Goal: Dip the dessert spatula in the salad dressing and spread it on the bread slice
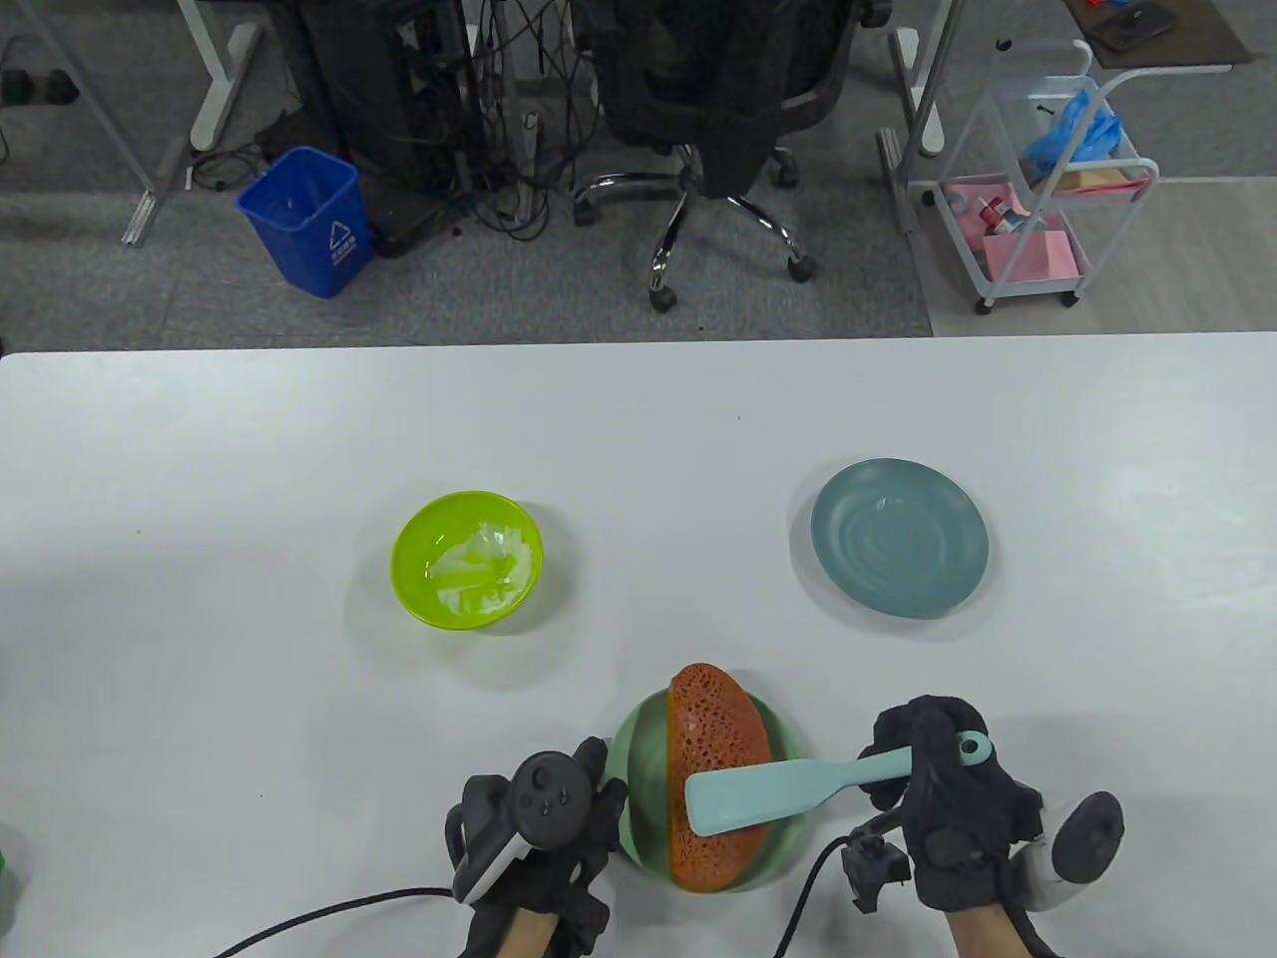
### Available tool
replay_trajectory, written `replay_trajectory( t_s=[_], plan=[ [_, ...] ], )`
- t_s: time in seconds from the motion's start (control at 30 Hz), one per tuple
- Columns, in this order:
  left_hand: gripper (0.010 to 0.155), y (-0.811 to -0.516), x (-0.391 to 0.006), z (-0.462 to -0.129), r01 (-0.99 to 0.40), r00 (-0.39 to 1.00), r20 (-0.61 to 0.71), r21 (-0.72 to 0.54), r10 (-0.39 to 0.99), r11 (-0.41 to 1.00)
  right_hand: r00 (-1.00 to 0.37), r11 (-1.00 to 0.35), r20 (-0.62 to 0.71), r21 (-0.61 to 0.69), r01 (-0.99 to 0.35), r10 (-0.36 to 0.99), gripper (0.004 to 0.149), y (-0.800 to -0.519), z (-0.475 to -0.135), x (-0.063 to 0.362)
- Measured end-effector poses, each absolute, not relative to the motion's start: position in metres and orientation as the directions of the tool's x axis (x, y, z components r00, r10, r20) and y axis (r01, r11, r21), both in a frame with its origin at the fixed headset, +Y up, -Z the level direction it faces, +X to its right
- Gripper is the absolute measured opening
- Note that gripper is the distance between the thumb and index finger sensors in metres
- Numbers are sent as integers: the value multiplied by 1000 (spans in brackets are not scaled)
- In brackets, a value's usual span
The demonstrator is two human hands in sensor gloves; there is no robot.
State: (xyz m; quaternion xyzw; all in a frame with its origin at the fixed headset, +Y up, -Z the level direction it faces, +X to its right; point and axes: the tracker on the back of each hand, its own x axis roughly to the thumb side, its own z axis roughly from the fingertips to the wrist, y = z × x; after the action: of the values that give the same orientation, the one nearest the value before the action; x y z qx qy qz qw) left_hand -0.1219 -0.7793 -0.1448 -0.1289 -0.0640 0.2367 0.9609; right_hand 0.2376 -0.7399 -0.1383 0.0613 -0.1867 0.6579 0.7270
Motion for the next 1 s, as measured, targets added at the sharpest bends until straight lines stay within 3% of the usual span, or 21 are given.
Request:
replay_trajectory(
  t_s=[0.5,1.0],
  plan=[
    [57,-780,-122,-145,-445,876,60,-285,479,849,9,59,316,-149,-987,949,37,-736,-137,236],
    [57,-780,-124,-145,-459,868,54,-294,494,838,10,87,283,-263,-961,959,36,-735,-140,270]
  ],
)
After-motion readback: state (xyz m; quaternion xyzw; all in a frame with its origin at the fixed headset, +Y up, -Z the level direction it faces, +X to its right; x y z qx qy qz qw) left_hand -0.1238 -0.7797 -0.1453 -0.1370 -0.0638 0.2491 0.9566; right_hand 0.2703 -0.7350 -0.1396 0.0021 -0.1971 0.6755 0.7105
